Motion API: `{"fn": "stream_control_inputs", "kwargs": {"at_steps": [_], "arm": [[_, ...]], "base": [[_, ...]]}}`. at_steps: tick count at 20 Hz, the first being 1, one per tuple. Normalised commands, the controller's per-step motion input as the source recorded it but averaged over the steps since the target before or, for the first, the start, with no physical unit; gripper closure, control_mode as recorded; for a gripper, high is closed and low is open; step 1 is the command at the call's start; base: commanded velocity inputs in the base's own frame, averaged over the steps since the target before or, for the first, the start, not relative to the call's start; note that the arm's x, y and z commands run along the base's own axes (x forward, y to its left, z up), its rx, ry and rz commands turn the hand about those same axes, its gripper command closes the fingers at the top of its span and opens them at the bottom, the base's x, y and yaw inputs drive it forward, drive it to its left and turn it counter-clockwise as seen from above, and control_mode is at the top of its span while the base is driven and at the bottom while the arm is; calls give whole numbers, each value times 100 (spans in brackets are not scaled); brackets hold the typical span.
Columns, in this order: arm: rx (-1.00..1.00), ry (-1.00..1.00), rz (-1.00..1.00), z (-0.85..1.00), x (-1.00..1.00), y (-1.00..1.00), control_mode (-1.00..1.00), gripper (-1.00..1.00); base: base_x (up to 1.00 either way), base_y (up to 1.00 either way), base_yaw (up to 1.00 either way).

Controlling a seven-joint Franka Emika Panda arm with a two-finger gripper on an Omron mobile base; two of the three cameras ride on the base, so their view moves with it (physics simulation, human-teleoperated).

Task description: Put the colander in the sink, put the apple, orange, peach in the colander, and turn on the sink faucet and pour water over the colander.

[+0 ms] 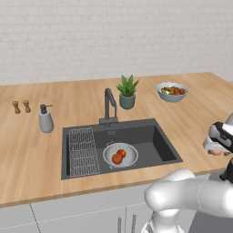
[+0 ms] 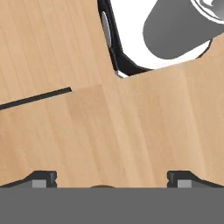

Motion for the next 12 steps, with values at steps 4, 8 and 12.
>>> {"fn": "stream_control_inputs", "kwargs": {"at_steps": [4,8,12], "arm": [[0,0,3,-29,20,-24,-100,-100],[0,0,4,-24,18,-16,-100,-100],[0,0,4,-16,12,-6,-100,-100]], "base": [[0,0,0],[0,0,0],[0,0,0]]}}
